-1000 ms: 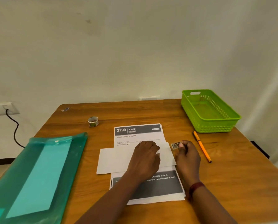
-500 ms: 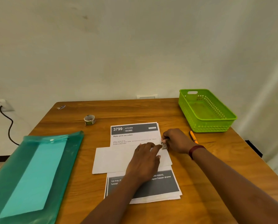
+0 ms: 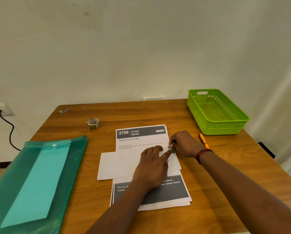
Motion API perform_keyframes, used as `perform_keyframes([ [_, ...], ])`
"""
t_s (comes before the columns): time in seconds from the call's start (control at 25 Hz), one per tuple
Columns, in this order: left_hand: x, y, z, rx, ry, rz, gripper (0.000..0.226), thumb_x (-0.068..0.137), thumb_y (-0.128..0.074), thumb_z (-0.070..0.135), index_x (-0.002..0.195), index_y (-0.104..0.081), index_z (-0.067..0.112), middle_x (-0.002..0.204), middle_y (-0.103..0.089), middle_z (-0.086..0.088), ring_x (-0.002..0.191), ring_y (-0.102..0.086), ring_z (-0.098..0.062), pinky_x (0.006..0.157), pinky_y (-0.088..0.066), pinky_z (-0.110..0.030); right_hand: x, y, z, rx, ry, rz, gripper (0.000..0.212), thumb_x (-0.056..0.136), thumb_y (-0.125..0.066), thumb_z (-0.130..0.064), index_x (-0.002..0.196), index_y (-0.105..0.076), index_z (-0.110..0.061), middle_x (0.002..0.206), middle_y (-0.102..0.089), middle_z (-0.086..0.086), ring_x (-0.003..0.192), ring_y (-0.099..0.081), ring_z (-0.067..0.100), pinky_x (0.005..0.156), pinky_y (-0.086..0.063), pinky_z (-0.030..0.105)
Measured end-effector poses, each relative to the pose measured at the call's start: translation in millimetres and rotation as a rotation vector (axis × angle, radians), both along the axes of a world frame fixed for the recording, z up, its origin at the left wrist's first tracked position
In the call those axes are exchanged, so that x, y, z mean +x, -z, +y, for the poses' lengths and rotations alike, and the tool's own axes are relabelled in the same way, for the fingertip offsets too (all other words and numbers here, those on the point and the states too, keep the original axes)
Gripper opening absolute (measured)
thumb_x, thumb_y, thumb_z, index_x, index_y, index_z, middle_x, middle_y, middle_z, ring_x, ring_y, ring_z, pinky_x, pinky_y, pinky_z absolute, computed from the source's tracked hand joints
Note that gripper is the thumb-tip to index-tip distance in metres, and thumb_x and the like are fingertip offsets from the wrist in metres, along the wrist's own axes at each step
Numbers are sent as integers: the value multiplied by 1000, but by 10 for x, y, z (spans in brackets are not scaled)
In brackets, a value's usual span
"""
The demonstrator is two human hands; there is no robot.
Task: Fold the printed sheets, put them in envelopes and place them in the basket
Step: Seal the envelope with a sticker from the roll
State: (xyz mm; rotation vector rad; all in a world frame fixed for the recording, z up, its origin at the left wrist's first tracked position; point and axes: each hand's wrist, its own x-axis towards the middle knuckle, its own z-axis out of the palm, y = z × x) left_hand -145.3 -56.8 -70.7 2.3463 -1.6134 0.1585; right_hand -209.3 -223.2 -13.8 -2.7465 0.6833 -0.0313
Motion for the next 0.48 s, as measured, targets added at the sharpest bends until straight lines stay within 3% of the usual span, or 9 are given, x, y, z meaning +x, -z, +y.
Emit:
perform_keyframes([
  [0.28,7,16,-5,11,-6,-20,46,100,-33,38,144,-44,29,145,-45,-7,135,-39,-27,113,-28,-44,-2,73,30,-7,37,-26,18,92,-61,-10,107,-72,-9,108,-69,10,94,-62,21,77,-47,23],
  [0.48,0,-18,-21,55,13,6,48,101,-31,37,148,-36,28,159,-29,-1,144,-27,-26,119,-17,-48,-36,108,9,81,96,-115,14,89,-65,-9,102,-71,-8,102,-70,9,93,-64,21,80,-50,26],
])
